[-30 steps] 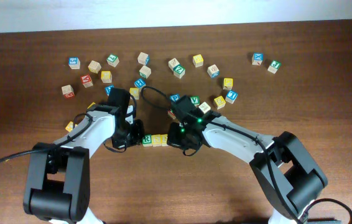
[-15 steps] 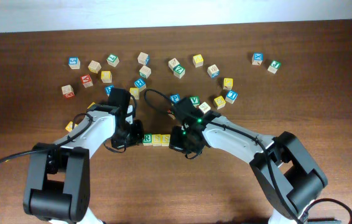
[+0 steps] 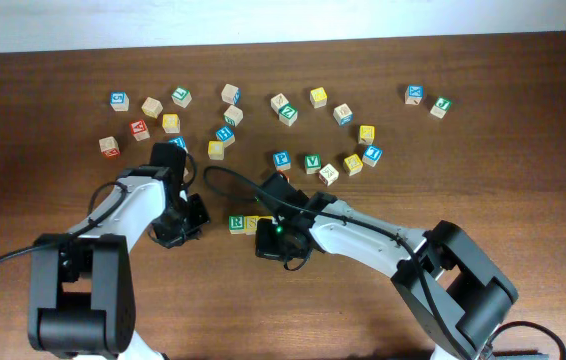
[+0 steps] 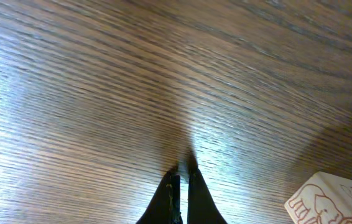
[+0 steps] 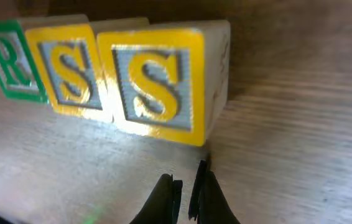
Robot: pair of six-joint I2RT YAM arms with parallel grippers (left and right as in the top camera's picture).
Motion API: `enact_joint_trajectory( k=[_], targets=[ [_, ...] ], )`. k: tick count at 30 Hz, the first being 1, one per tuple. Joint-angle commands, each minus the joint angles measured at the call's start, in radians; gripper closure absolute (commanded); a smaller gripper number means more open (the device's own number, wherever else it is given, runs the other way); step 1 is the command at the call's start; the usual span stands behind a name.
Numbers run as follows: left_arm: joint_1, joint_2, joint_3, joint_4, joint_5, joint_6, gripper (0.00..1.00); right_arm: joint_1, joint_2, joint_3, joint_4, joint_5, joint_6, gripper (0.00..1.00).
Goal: Spell out RSS
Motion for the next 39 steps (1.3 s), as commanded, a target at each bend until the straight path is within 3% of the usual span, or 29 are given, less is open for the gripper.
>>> enact_joint_trajectory(
  k=[1,11,27,31,34,36,39],
  targets=[
    [0.013,0.017,-0.016,-0.005,-0.064,-0.012,1.0,0.002,0.014,-0.005,0.011,0.057,-0.01,0.96],
    [0.038,0.017,-0.016,-0.014,-0.064,-0.012,1.0,0.002,0.014,-0.005,0.069,0.135,-0.013,0.96],
    [0.039,0.017,-0.016,-0.019,-0.045,0.04,1.0,-0.012,0.005,0.01,0.04,0.09,-0.014,0.96],
    [0.037,0.017,-0.016,-0.018,-0.014,0.057,1.0,-0.024,-0.058,0.021,-0.031,0.004,-0.1,0.96],
    [0.011,0.017,-0.016,-0.015,0.035,0.085,1.0,-0.143,-0.126,0.025,-0.129,0.002,-0.157,0.96],
    [-0.019,0.017,-0.016,-0.005,0.044,0.085,1.0,-0.218,-0.122,0.024,-0.122,0.002,-0.249,0.96],
    [-0.073,0.017,-0.016,0.049,0.061,0.085,1.0,-0.241,-0.08,0.024,-0.082,0.0,-0.265,0.96]
  ],
)
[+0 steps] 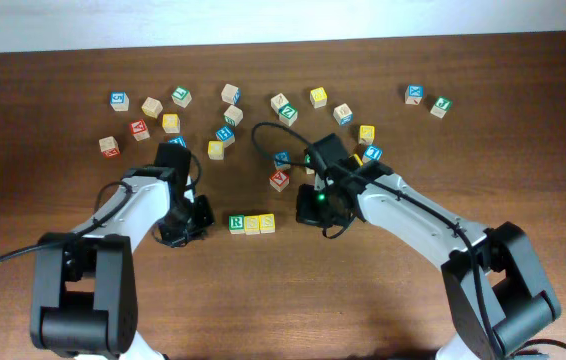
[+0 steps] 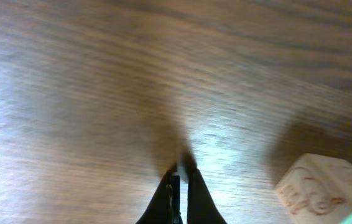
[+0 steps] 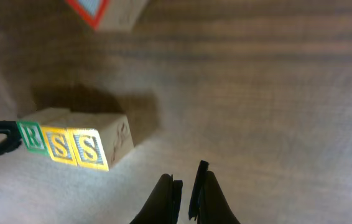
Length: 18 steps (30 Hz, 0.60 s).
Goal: Spell out RSS
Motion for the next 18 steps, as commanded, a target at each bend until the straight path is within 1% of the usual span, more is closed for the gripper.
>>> enact_joint_trajectory(
  k=[1,3,6,9,11,16,18],
  targets=[
    [-0.058,0.017,-0.016,0.061,0.037,0.017,1.0,0.021,0.046,0.014,0.047,-0.01,-0.039,0.96],
    [-0.077,0.017,-0.016,0.09,0.042,0.017,1.0,0.042,0.076,0.014,0.068,-0.011,0.004,0.96],
    [-0.08,0.017,-0.016,0.127,0.043,0.033,1.0,0.075,0.095,0.014,0.113,-0.026,0.011,0.96],
    [-0.106,0.017,-0.016,0.125,0.055,0.047,1.0,0.086,0.105,0.014,0.151,-0.041,0.055,0.96],
    [-0.129,0.017,-0.016,0.125,0.075,0.066,1.0,0.093,0.105,0.014,0.161,-0.053,0.055,0.96],
    [-0.13,0.017,-0.016,0.119,0.075,0.066,1.0,0.098,0.105,0.014,0.169,-0.055,0.056,0.96],
    [-0.13,0.017,-0.016,0.118,0.074,0.083,1.0,0.098,0.105,0.014,0.172,-0.055,0.056,0.96]
  ],
)
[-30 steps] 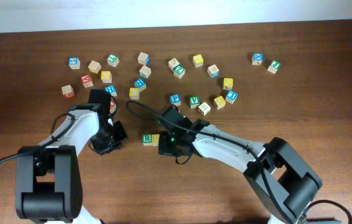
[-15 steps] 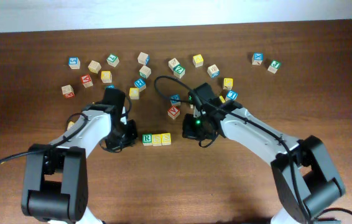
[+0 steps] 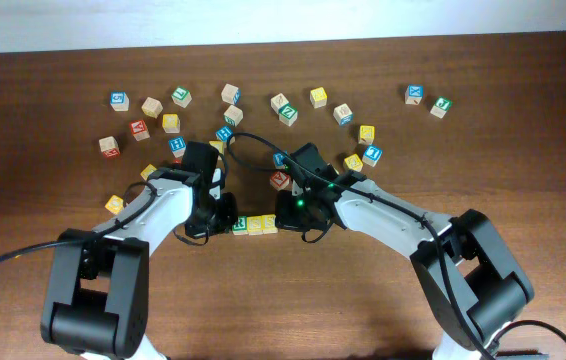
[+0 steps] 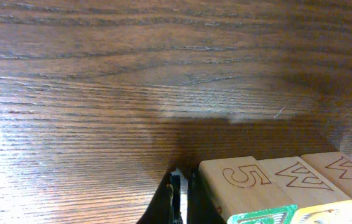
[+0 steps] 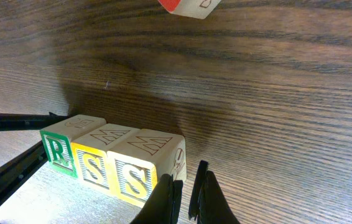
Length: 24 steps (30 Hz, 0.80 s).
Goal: Spell out RSS
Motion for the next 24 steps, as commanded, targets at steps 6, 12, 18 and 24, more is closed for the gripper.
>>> enact_joint_trajectory(
  k=[6,12,18,24],
  targets=[
    [0.042,0.013,-0.009,-0.047,-0.089,0.037,1.0,-0.032,0.009,0.014,-0.044,0.016,0.006,0.96],
    [0.096,0.013,0.151,-0.032,-0.078,0.037,1.0,-0.078,0.009,0.014,-0.105,0.074,0.003,0.96],
    [-0.047,0.013,0.185,-0.043,-0.043,-0.009,1.0,-0.123,0.009,0.014,-0.114,0.073,-0.002,0.96],
    [-0.09,0.018,0.161,-0.059,-0.103,-0.05,1.0,-0.136,0.009,0.014,-0.132,0.066,-0.024,0.96]
  ],
)
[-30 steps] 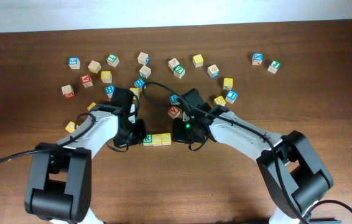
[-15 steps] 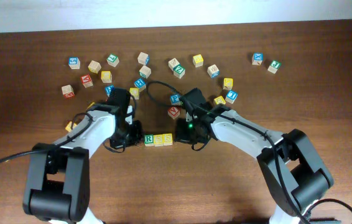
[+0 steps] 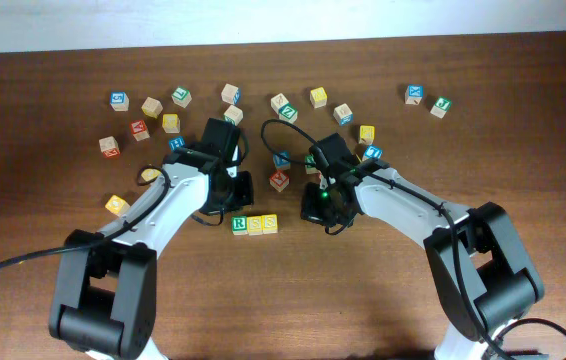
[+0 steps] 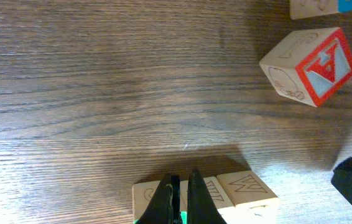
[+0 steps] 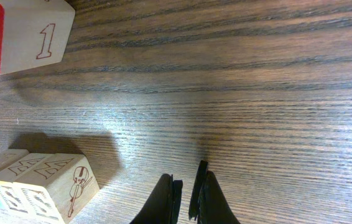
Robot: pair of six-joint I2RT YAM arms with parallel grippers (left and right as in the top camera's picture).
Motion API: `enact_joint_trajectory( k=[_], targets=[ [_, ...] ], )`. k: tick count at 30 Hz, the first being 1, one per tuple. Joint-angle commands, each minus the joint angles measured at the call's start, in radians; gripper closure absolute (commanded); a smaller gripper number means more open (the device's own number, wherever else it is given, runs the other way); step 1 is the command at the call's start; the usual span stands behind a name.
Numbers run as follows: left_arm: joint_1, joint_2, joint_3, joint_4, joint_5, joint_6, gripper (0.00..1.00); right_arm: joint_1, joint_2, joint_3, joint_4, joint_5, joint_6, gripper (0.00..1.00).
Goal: Spell out RSS
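Three wooden blocks stand in a tight row reading R (image 3: pixel 239 225), S (image 3: pixel 254 225), S (image 3: pixel 269 222) on the brown table (image 3: pixel 363 300). My left gripper (image 3: pixel 233 200) is shut and empty, just behind the R end. In the left wrist view its tips (image 4: pixel 180 185) overlap the row's tops (image 4: pixel 250 190). My right gripper (image 3: pixel 321 210) is shut and empty, a little to the right of the row. The right wrist view has its tips (image 5: pixel 186 186) over bare wood, with the last S block (image 5: pixel 61 186) at the lower left.
A red-faced block (image 3: pixel 279 180) lies just behind the row, between the two grippers; it is also seen as a red-faced block (image 4: pixel 310 65). Many loose letter blocks (image 3: pixel 228 95) are scattered across the far half of the table. A yellow block (image 3: pixel 115 205) sits at the left.
The left gripper was low at the R end of the row and now sits behind it. The right gripper was at the last S and now is further right. The row stays put.
The R, S, S row stood together at every moment. First the right gripper was close in front of the last S, with the left gripper off to the left. Then the right gripper was further right. Then both closed in on the row's ends, and now both are apart from it.
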Motion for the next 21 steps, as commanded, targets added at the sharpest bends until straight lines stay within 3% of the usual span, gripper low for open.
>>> enact_joint_trajectory(
  k=[1,21],
  targets=[
    [-0.002,0.014,-0.014,-0.013,-0.03,-0.024,1.0,-0.006,0.008,0.014,-0.001,0.008,-0.013,0.96],
    [-0.017,0.026,-0.002,-0.042,-0.006,-0.023,1.0,-0.004,0.008,0.014,0.0,0.004,-0.013,0.96]
  ],
)
